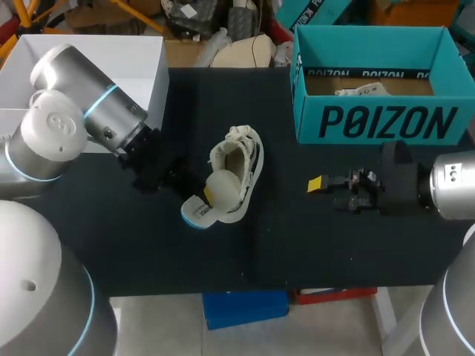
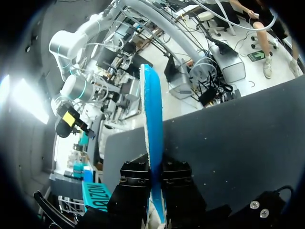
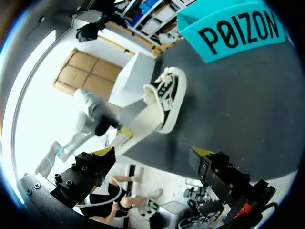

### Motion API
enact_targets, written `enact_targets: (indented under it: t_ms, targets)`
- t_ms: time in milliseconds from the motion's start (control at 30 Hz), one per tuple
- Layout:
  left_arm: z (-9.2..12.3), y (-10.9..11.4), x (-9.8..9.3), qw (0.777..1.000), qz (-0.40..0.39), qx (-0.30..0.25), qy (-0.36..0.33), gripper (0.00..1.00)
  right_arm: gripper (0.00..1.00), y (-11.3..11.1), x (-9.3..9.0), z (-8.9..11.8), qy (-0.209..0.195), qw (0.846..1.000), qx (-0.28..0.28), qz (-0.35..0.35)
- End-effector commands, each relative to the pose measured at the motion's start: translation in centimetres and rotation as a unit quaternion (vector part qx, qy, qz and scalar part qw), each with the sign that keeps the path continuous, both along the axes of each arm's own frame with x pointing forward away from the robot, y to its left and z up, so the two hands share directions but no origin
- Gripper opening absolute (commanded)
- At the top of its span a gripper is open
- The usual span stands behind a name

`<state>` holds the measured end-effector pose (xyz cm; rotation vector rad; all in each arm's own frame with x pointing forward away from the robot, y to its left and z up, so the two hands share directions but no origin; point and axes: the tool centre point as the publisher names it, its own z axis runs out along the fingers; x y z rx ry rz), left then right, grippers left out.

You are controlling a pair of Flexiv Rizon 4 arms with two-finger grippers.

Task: Take the shoe out of the shoebox, open the shoe tongue, remove and reinsert the insole, then place the shoe into the shoebox

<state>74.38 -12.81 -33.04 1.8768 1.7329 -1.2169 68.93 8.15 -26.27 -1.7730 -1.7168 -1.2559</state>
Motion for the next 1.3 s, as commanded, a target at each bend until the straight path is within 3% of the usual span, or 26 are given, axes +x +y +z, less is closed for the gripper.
enact_targets:
  t_ms: [33,500,767,1167,1200,1300]
  targets:
    - [-0.8,-0.5,1.5,1.0,-0.004,-0.006,-0.001,0.0,1.0,0.0,0.0,0.1,0.001,1.0,-0.001,0.0]
    - [-2.4,-1.6,5.9,0.999,0.006,-0.034,-0.014,0.0,1.0,0.0,0.0,0.1,0.001,1.0,-0.001,0.0]
    - [-2.4,-2.8,7.2,0.999,0.012,-0.041,-0.022,0.0,1.0,0.0,0.0,0.1,0.001,1.0,-0.001,0.0]
    - [-3.4,-3.1,8.0,0.997,0.065,-0.01,-0.039,0.01,1.0,0.0,0.0,0.1,0.001,1.0,-0.001,0.0]
    - [-3.4,-3.1,8.0,0.997,0.065,-0.009,-0.039,0.21,1.0,0.0,0.0,0.1,0.001,1.0,-0.001,0.0]
    - [-3.0,-3.0,7.6,0.997,0.066,-0.011,-0.036,0.39,1.0,0.0,0.0,0.1,0.001,1.0,-0.001,0.0]
